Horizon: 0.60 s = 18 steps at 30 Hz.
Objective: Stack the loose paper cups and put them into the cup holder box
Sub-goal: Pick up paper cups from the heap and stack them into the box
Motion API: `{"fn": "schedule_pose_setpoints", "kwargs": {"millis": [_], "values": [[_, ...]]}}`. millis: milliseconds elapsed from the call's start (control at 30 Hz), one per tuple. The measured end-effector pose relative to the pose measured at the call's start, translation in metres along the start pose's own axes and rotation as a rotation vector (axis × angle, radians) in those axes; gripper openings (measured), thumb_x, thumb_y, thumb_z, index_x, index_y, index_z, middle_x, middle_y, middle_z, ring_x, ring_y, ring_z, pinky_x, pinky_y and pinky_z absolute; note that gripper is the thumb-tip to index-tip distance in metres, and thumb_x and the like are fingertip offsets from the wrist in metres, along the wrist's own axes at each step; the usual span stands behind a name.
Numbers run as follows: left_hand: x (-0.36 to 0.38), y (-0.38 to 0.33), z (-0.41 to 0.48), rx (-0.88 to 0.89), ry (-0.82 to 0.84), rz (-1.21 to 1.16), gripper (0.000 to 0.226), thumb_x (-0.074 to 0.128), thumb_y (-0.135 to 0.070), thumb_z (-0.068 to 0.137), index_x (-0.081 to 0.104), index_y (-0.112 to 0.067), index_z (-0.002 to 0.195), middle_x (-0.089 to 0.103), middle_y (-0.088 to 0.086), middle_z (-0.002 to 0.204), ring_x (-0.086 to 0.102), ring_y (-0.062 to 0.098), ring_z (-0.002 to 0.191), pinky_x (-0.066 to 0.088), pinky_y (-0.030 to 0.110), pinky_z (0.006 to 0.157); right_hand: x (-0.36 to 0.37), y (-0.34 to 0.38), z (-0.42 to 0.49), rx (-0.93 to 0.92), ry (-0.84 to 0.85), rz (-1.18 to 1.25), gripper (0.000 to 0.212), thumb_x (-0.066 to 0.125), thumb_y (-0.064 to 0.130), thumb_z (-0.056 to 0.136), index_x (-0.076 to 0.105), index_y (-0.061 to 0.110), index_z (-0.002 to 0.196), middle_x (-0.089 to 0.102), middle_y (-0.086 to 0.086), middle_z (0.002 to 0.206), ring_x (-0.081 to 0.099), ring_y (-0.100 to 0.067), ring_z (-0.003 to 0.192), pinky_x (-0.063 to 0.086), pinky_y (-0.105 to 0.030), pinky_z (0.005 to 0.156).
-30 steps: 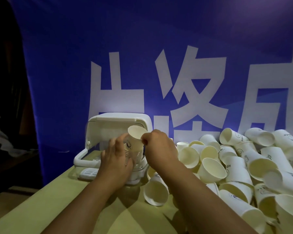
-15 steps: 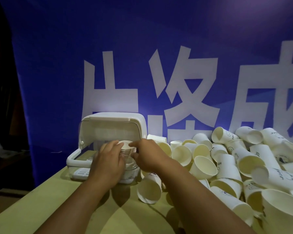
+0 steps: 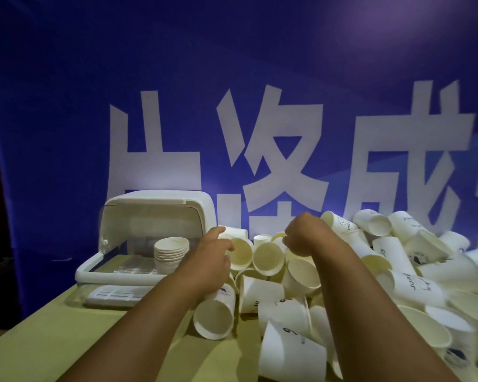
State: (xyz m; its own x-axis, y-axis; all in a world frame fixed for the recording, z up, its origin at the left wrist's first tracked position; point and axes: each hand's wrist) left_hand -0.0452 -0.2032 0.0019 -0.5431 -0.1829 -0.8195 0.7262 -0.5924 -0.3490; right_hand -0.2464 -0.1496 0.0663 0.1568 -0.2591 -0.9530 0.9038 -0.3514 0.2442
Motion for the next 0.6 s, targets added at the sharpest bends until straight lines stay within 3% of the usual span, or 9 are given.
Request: {"fn": "schedule_pose_setpoints", "kwargs": {"millis": [100,233,367,467,533,600], "values": [[0.015,0.002,0.013,-0.011,0.119,0.119,0.045,0.058,-0.014,0.101,0.054,-0.025,0.144,0.014,-0.01,0.168,0.031,0.019,0.149,0.042,0.035,0.112,0.005,-0.005,0.005,-0.011,0.07,-0.041,0.031,0.061,0.028,0.094,0.06,0.011,0.121,0.056,-0.002,0.102,0.054,-0.015,0.086,0.041,-0.024,0.074],[0.023,0.008,0.018,-0.04,0.141,0.092,0.05,0.054,-0.012,0.102,0.045,-0.025,0.149,0.026,-0.006,0.165,0.041,0.021,0.142,0.039,0.035,0.114,0.013,-0.007,0.01,-0.003,0.061,-0.004,0.026,0.061,0.021,0.093,0.059,0.009,0.116,0.052,-0.004,0.092,0.049,-0.016,0.077,0.041,-0.027,0.074],[0.018,0.001,0.015,-0.081,0.081,0.002,0.053,0.053,-0.013,0.103,0.039,-0.025,0.153,0.039,-0.004,0.157,0.048,0.02,0.134,0.043,0.032,0.109,0.011,-0.005,0.006,0.046,-0.054,0.179,0.01,0.056,0.013,0.089,0.055,0.01,0.098,0.051,-0.008,0.092,0.048,-0.023,0.083,0.04,-0.032,0.071],[0.011,-0.006,0.014,-0.068,0.013,-0.03,0.057,0.057,-0.009,0.1,0.04,-0.024,0.152,0.039,-0.004,0.155,0.05,0.021,0.131,0.044,0.032,0.105,0.008,-0.005,0.002,0.08,-0.149,0.283,0.011,0.058,0.015,0.087,0.057,0.009,0.097,0.051,-0.006,0.086,0.058,-0.027,0.085,0.04,-0.031,0.066],[0.004,-0.009,0.014,-0.055,-0.046,-0.026,0.06,0.06,-0.003,0.097,0.042,-0.022,0.151,0.043,-0.004,0.15,0.05,0.021,0.128,0.043,0.031,0.104,0.005,-0.007,-0.001,0.103,-0.252,0.388,0.016,0.062,0.016,0.086,0.066,0.011,0.101,0.054,-0.002,0.082,0.056,-0.019,0.074,0.038,-0.027,0.058],[-0.003,-0.009,0.013,-0.067,-0.136,-0.025,0.059,0.062,-0.001,0.095,0.046,-0.02,0.149,0.049,-0.002,0.145,0.052,0.021,0.125,0.044,0.03,0.103,0.002,-0.006,-0.005,0.1,-0.367,0.468,0.02,0.067,0.015,0.087,0.072,0.015,0.106,0.066,-0.002,0.091,0.05,-0.012,0.065,0.036,-0.023,0.054]]}}
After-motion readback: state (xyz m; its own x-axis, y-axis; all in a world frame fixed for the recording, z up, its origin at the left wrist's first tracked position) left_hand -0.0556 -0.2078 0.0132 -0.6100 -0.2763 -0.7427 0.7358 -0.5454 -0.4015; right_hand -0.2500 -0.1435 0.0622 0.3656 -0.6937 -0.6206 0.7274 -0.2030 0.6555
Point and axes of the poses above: each hand's wrist, its own z-axis towards the middle knuckle, its own x-axis out of the palm, y = z × x
